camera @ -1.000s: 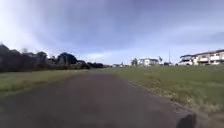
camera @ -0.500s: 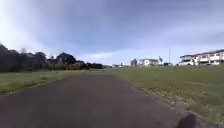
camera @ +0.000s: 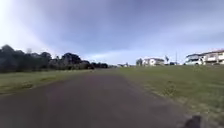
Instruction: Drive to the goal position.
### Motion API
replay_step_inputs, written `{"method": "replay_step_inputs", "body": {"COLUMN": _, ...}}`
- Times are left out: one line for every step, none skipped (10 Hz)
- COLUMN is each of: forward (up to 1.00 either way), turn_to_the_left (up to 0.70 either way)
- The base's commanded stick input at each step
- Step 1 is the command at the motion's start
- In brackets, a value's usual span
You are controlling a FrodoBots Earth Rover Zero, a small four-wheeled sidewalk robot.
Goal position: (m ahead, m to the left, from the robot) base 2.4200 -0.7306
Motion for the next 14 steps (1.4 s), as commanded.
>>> {"method": "replay_step_inputs", "body": {"forward": 1.00, "turn_to_the_left": 0.00}}
{"method": "replay_step_inputs", "body": {"forward": 1.00, "turn_to_the_left": 0.00}}
{"method": "replay_step_inputs", "body": {"forward": 1.00, "turn_to_the_left": 0.10}}
{"method": "replay_step_inputs", "body": {"forward": 1.00, "turn_to_the_left": 0.19}}
{"method": "replay_step_inputs", "body": {"forward": 1.00, "turn_to_the_left": 0.27}}
{"method": "replay_step_inputs", "body": {"forward": 1.00, "turn_to_the_left": 0.27}}
{"method": "replay_step_inputs", "body": {"forward": 1.00, "turn_to_the_left": 0.25}}
{"method": "replay_step_inputs", "body": {"forward": 1.00, "turn_to_the_left": 0.23}}
{"method": "replay_step_inputs", "body": {"forward": 1.00, "turn_to_the_left": 0.20}}
{"method": "replay_step_inputs", "body": {"forward": 1.00, "turn_to_the_left": 0.18}}
{"method": "replay_step_inputs", "body": {"forward": 1.00, "turn_to_the_left": 0.15}}
{"method": "replay_step_inputs", "body": {"forward": 1.00, "turn_to_the_left": 0.13}}
{"method": "replay_step_inputs", "body": {"forward": 1.00, "turn_to_the_left": 0.10}}
{"method": "replay_step_inputs", "body": {"forward": 1.00, "turn_to_the_left": 0.08}}
